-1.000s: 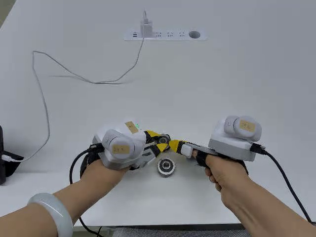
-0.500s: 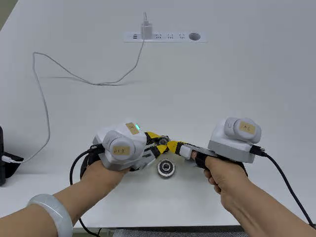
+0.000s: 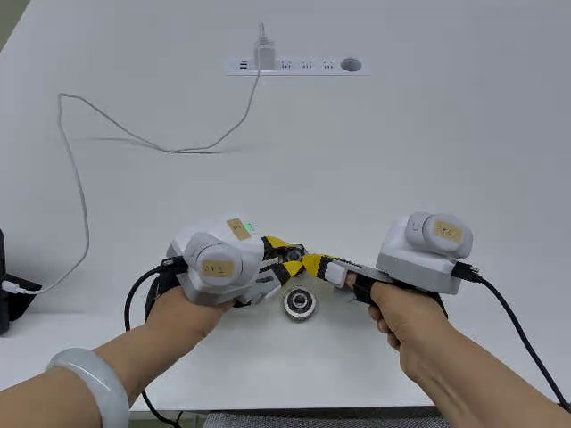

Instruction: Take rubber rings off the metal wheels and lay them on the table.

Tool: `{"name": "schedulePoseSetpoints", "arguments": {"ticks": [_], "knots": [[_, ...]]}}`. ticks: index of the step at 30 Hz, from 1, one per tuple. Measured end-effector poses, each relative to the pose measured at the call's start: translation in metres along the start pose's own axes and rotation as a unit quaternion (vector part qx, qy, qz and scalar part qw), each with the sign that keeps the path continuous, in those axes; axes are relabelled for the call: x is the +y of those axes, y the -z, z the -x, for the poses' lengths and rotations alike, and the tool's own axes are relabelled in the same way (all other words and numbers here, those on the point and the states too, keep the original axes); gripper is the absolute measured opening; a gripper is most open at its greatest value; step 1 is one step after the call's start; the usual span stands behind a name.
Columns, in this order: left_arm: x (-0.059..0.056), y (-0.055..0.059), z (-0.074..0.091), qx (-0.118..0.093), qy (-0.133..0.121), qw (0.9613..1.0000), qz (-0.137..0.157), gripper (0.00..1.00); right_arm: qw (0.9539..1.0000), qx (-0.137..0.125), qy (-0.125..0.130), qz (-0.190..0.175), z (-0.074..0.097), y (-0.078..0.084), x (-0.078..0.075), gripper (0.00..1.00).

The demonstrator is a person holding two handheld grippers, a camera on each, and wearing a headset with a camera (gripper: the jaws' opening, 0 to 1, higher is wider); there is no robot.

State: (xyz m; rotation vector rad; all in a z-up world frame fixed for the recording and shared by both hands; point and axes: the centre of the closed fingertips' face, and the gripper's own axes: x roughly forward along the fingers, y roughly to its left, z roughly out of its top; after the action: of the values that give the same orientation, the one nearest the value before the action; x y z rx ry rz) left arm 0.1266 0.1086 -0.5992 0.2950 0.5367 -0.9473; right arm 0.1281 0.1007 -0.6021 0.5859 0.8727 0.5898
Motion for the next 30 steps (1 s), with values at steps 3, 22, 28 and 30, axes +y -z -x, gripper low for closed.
{"name": "schedulePoseSetpoints", "arguments": {"ticks": [3, 22, 28, 30], "knots": [[0.0, -0.001, 0.002, -0.002, -0.003, 1.0, -0.002, 0.17, 1.0, -0.001, 0.0, -0.001, 0.0, 0.0, 0.0, 0.01], [0.004, 0.001, 0.004, 0.002, -0.007, 1.0, -0.001, 0.12, 1.0, -0.001, -0.003, -0.006, -0.001, 0.0, 0.002, 0.01], [0.002, 0.003, 0.003, 0.012, 0.0, 0.9999, -0.004, 0.12, 1.0, -0.002, -0.003, -0.007, -0.001, 0.0, 0.001, 0.01], [0.002, 0.003, 0.003, 0.011, 0.001, 0.9999, -0.006, 0.12, 1.0, -0.002, -0.004, -0.009, -0.001, 0.0, 0.001, 0.01]]}}
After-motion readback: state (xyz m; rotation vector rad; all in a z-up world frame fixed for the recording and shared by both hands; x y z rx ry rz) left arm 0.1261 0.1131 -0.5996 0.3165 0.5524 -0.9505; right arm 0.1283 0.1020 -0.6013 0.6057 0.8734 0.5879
